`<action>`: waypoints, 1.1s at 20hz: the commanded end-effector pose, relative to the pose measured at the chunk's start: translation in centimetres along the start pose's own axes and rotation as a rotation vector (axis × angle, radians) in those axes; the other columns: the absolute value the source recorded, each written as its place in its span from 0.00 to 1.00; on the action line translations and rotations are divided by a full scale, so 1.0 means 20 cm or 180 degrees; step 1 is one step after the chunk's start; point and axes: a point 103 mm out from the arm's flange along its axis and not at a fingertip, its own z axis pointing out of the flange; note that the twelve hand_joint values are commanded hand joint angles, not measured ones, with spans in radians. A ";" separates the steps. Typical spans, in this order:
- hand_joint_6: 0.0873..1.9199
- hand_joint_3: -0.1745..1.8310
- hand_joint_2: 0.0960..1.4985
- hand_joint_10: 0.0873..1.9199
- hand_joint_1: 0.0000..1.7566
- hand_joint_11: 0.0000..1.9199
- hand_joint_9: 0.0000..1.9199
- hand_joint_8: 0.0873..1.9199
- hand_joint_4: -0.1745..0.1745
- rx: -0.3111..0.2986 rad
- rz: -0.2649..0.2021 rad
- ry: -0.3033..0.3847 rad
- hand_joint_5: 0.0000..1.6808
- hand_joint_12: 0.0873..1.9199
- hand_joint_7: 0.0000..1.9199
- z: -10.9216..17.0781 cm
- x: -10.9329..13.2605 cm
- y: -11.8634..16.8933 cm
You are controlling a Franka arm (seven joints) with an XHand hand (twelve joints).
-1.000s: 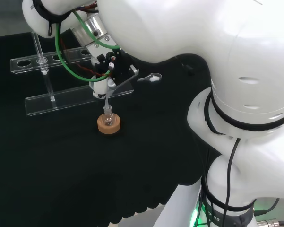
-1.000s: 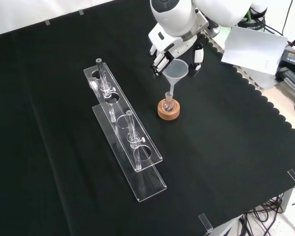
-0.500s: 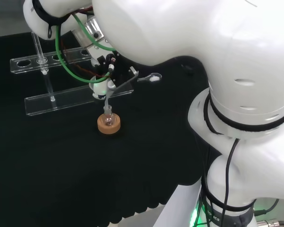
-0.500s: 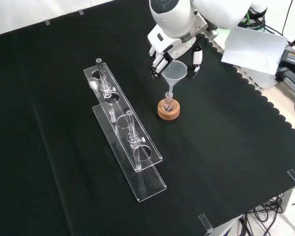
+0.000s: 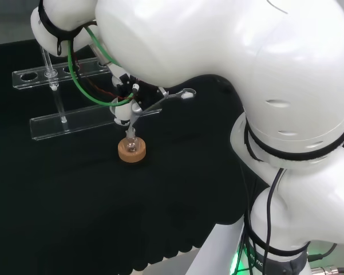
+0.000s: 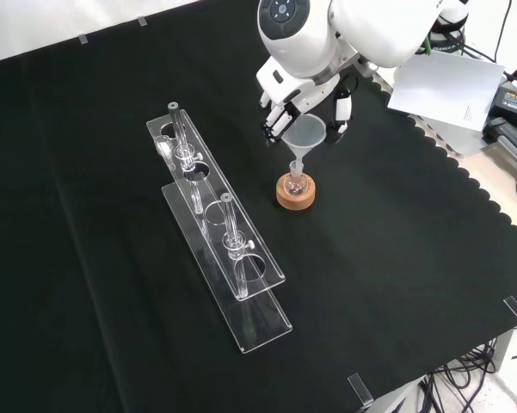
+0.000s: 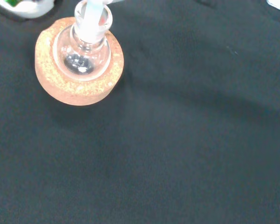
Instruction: Place the funnel on the round-bottom flask.
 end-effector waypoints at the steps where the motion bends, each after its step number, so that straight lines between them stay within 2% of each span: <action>1: 0.33 0.37 0.51 0.15 0.46 0.38 0.55 0.30 0.50 0.0003 -0.0014 0.0013 0.46 0.63 0.36 0.01 0.01 0.01; 22: 0.32 0.37 0.48 0.14 0.45 0.37 0.52 0.30 0.45 0.0064 -0.0027 -0.0050 0.41 0.62 0.34 0.06 0.02 0.07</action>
